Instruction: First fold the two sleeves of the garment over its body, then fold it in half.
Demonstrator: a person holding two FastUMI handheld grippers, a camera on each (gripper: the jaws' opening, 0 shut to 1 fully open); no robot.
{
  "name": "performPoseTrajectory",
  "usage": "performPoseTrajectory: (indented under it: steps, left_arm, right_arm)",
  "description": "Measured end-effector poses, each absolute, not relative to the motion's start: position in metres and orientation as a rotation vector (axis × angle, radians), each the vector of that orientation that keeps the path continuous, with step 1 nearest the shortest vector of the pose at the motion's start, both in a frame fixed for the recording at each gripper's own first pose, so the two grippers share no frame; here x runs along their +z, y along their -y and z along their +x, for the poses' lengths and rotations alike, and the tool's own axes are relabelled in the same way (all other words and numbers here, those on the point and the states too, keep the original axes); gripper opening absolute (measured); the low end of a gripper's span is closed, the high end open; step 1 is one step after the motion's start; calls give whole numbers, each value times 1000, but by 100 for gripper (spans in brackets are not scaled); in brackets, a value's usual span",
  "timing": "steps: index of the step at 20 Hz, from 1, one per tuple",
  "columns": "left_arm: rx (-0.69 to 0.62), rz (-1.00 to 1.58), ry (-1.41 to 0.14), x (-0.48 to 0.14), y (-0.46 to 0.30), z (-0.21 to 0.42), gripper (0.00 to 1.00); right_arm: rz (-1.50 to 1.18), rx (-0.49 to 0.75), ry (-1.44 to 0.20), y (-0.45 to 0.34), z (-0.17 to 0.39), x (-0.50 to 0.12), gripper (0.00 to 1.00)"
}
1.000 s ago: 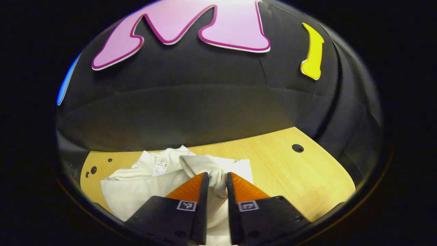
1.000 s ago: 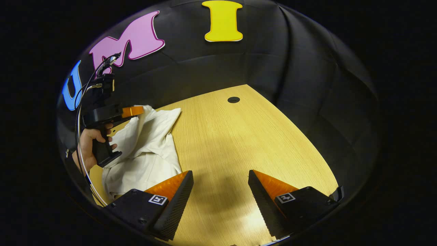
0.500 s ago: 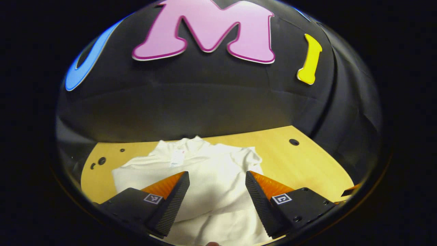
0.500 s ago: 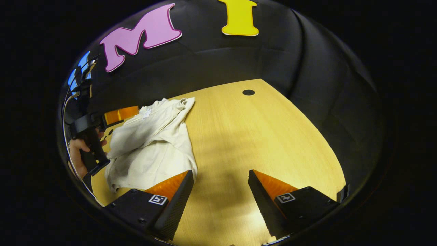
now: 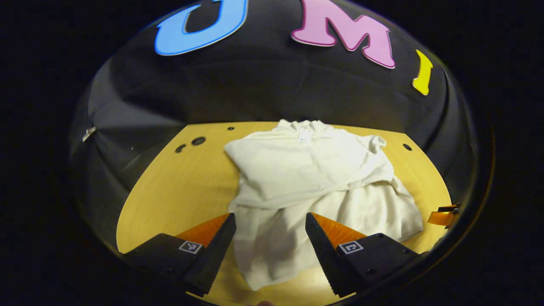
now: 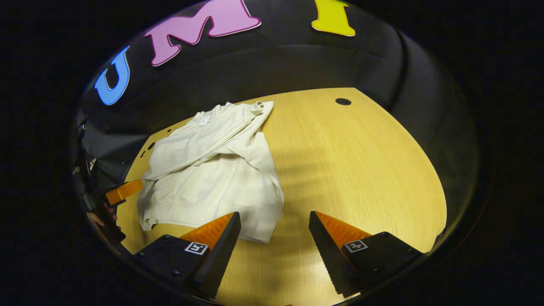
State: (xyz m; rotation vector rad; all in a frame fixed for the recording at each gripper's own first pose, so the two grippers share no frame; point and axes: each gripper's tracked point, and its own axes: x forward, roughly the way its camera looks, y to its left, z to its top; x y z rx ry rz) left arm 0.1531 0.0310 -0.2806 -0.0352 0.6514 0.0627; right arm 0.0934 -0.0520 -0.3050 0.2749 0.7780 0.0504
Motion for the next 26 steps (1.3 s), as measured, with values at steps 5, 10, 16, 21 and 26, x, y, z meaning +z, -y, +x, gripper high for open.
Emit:
performPoseTrajectory:
  steps: [5,10,16,21,26]
  left_arm:
    - [91,-66,-715,-312,-51,114,100]
    - [87,-95,-750,-329,-52,98,100]
    - [73,-113,-812,-352,-48,93,100]
    - [39,-41,-792,-355,-41,95,96]
    - [20,-65,-791,-353,-29,100,73]
  right_arm:
    - [289,53,-823,31,97,-322,99]
    - [244,67,-855,16,95,-339,99]
    - [218,47,-876,9,94,-352,99]
    - [193,8,-869,10,100,-354,99]
    - [191,-41,-872,11,107,-355,78]
